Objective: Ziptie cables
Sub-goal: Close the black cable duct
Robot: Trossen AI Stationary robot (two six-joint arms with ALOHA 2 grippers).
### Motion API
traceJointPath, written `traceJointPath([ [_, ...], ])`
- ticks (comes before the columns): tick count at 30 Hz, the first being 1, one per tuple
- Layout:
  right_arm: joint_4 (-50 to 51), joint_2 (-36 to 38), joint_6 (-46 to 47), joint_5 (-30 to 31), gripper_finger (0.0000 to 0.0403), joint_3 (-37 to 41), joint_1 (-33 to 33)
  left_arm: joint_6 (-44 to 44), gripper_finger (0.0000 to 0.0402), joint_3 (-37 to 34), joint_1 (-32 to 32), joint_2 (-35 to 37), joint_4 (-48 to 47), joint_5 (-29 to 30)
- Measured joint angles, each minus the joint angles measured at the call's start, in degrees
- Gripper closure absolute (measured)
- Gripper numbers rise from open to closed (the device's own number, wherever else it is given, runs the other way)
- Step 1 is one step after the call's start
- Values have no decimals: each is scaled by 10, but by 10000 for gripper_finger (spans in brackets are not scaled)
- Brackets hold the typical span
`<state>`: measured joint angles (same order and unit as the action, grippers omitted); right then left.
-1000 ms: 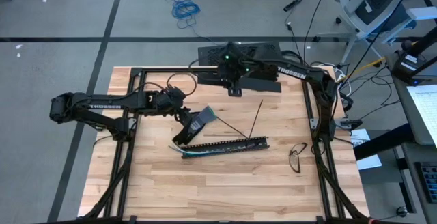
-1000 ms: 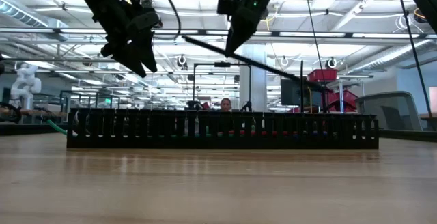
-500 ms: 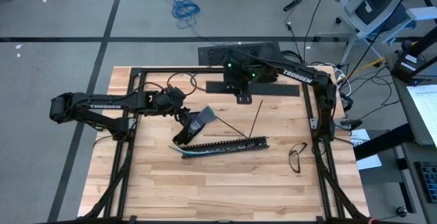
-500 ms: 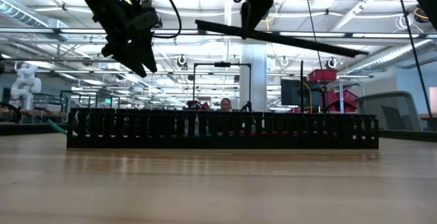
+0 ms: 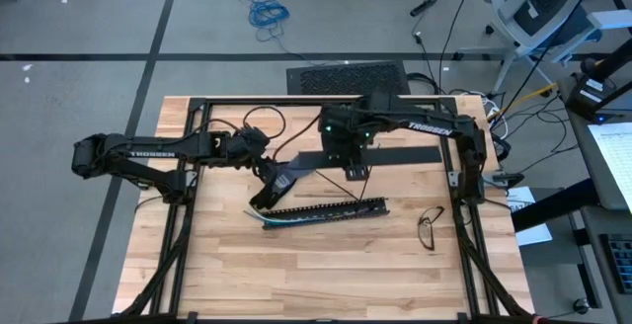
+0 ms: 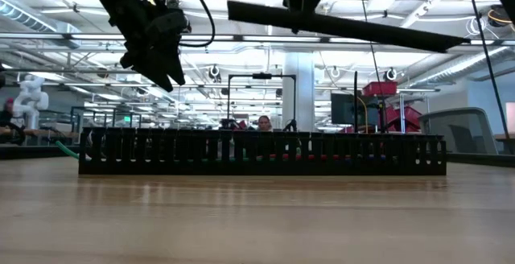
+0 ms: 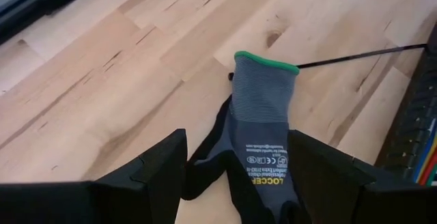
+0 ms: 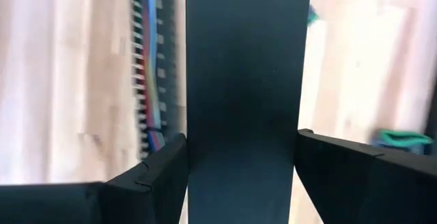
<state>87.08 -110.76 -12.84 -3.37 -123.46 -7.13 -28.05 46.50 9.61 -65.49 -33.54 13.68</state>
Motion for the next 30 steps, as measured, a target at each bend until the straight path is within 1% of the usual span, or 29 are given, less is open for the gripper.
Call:
traceJointPath([
  [2, -7, 0, 7, -12, 171, 1, 11, 0, 157, 0, 0, -1, 0, 0],
  [8, -20, 0, 12, -15, 171, 29, 48, -1, 157, 0, -9, -31, 1, -12],
  [12, -8, 0, -9, -30, 171, 67, 75, -2, 157, 0, -48, -67, 1, -41],
  [15, 1, 0, -16, -29, 171, 101, 90, -2, 157, 0, -97, -89, 7, -41],
  [17, -3, 0, -15, -29, 171, 123, 96, -3, 157, -3, -132, -96, 32, -30],
  [20, -26, 0, -10, -27, 171, 164, 99, -35, 157, -23, -181, -91, 67, -10],
  [27, -146, 0, 58, -30, 171, 263, 99, -202, 157, -101, -317, -22, 58, 100],
  [30, -198, 0, 85, -35, 170, 299, 99, -224, 157, -112, -353, -2, 47, 133],
])
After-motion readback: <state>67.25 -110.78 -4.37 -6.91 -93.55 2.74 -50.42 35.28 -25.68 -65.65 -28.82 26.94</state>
